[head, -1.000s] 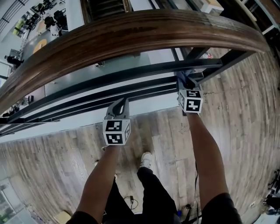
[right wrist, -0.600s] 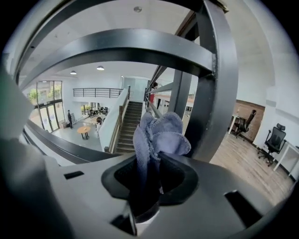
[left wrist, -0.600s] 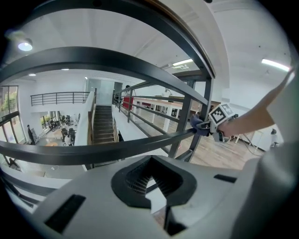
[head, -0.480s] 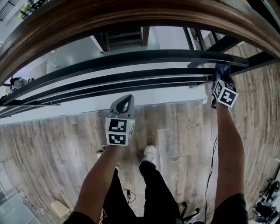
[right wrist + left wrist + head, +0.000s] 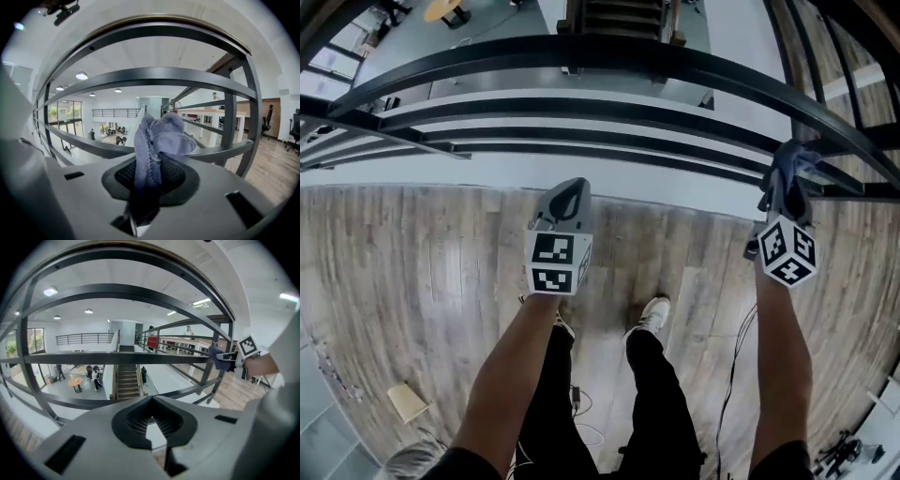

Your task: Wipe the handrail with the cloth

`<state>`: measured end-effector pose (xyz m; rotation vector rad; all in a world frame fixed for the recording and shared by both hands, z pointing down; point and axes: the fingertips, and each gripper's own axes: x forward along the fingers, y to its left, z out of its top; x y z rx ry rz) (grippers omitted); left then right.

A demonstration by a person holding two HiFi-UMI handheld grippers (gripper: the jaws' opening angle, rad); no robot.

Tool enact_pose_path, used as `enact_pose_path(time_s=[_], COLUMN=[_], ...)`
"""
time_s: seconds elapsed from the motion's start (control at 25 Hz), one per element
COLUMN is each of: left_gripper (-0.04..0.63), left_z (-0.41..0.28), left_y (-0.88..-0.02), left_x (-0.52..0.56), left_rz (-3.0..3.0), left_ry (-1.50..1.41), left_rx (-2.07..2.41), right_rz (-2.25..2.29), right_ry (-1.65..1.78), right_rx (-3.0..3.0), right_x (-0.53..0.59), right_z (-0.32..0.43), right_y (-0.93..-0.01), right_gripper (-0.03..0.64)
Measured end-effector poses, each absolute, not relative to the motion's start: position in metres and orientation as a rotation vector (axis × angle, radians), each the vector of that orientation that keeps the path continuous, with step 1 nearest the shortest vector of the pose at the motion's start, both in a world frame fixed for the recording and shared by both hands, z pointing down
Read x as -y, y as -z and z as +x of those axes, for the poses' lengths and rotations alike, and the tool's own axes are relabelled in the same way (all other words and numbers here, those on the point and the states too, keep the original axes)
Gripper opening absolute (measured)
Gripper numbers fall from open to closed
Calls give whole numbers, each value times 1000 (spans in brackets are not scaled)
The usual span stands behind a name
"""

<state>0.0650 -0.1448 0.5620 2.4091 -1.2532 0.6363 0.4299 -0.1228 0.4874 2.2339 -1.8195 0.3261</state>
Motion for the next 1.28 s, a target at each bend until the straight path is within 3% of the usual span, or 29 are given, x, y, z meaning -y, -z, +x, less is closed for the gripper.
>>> enact_pose_path(time_s=[0.4,0.8,1.0,1.28], left_gripper=[0,0,0,0], left_z=[-149,-332,-387,-441], left_y=[-613,-639,-654,-663], left_x=[204,240,238,271], left_rz=[2372,2205,2109,2114], left_ry=[-534,-409,-358,-348], left_rx=[1612,1846,1963,2059], right_rz=[1819,1503,1426,1357], right_ry=[-279,-380,-403,-333], right_rx=[2219,2467,2477,2472], right_x=[184,297,322,362], right_z=[103,-215,-318,-383], right_y=[-582,-613,-642,-673], right_gripper=[94,94,94,94])
